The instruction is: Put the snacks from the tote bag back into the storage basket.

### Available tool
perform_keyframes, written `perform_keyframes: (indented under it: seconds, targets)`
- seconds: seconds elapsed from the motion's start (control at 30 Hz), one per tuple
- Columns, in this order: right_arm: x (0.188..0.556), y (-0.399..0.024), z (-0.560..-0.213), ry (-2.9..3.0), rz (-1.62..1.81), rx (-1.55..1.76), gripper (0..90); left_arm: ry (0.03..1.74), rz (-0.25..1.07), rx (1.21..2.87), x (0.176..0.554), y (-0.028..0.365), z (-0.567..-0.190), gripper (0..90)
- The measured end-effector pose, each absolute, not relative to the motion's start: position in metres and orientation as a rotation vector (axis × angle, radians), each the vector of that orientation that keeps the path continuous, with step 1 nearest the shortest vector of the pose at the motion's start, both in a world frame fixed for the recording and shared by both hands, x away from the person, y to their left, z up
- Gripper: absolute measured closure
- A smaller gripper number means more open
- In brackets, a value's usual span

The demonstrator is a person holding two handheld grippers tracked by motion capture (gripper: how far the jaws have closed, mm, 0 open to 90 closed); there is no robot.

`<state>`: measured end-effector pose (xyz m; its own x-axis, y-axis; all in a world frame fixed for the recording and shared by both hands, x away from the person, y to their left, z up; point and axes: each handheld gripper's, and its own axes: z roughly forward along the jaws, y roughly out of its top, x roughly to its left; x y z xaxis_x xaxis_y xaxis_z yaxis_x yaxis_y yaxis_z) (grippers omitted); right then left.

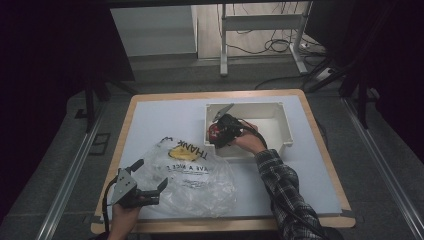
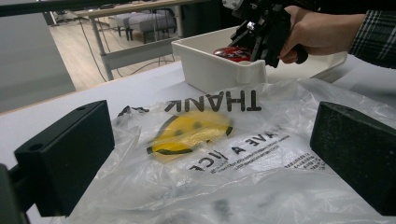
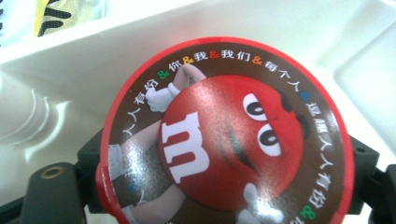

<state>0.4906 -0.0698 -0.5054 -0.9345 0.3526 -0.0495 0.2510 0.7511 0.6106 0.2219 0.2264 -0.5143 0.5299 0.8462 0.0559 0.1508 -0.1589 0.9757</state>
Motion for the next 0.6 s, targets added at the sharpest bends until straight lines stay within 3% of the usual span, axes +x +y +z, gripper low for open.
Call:
perform_keyframes:
  seconds: [0.6]
  targets:
    - [0.4846,-0.0740,-0.5041,2.760,0.976,0.501,9.4,0.858,0.771,1.646,0.2218,0.2258,-0.5144,0.0]
